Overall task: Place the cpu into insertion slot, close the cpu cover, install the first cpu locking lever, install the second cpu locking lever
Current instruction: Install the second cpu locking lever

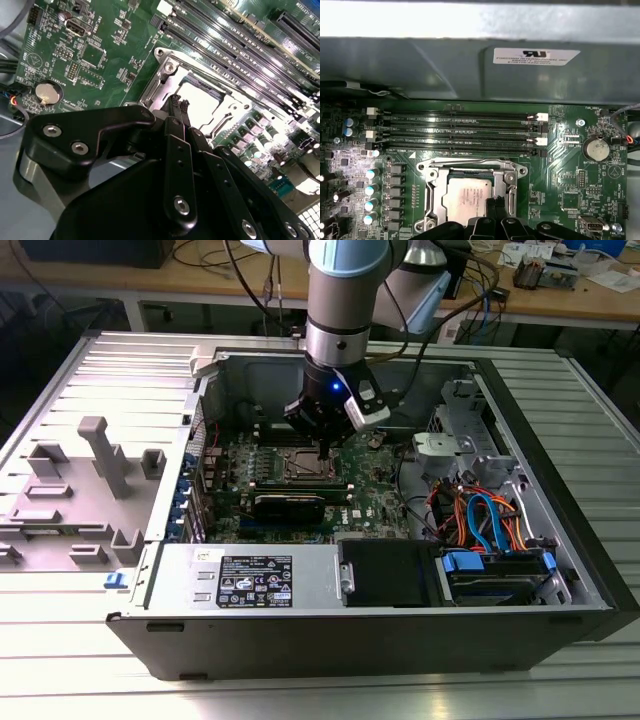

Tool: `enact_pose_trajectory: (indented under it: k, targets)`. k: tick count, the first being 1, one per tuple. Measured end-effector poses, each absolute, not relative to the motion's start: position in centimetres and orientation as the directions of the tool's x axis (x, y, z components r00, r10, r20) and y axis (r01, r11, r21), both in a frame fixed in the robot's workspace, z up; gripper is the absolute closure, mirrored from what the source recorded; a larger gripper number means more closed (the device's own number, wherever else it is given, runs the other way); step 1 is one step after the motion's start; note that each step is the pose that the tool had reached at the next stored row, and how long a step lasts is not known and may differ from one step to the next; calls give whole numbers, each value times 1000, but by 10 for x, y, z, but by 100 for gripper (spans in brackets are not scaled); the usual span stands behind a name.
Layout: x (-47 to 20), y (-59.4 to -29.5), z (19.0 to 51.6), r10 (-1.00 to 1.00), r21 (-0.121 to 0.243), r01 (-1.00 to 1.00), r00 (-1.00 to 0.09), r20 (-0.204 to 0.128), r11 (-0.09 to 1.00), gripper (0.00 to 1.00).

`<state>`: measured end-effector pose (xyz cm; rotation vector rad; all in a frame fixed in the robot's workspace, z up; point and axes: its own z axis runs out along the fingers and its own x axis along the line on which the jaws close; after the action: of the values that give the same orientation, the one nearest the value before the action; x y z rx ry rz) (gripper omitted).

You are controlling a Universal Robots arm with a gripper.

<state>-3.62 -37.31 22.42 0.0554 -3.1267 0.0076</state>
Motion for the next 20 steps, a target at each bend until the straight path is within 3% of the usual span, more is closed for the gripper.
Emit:
enact_pose_trajectory:
  k: [20]
  targets:
    - [-36,-374,229,-35,-5,-35,-999,15,999,89]
